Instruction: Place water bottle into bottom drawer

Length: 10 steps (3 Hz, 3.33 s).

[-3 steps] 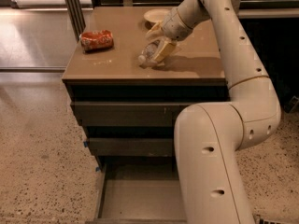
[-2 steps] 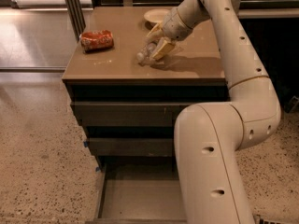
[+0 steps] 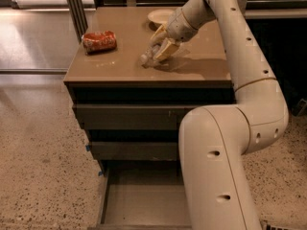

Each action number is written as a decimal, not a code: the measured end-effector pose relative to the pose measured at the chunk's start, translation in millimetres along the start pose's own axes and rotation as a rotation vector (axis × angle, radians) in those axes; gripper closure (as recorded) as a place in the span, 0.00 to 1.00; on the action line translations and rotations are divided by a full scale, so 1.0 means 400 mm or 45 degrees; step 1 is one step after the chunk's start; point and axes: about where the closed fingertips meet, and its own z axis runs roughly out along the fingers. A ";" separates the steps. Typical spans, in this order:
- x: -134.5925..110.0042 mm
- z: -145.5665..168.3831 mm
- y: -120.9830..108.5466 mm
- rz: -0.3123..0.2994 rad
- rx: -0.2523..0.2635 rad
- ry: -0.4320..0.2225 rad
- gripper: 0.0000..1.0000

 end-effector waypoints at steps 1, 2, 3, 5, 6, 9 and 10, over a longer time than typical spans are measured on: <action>0.000 0.000 0.000 0.000 0.000 0.000 1.00; -0.042 -0.016 0.008 -0.037 0.006 -0.110 1.00; -0.127 -0.088 0.036 -0.095 0.001 -0.248 1.00; -0.276 -0.255 0.102 -0.181 0.002 -0.422 1.00; -0.344 -0.316 0.177 -0.156 -0.034 -0.429 1.00; -0.370 -0.384 0.189 -0.116 0.056 -0.357 1.00; -0.441 -0.538 0.320 -0.047 0.126 -0.297 1.00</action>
Offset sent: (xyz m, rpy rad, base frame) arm -0.0372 0.0023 0.0550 0.2265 0.0161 0.2002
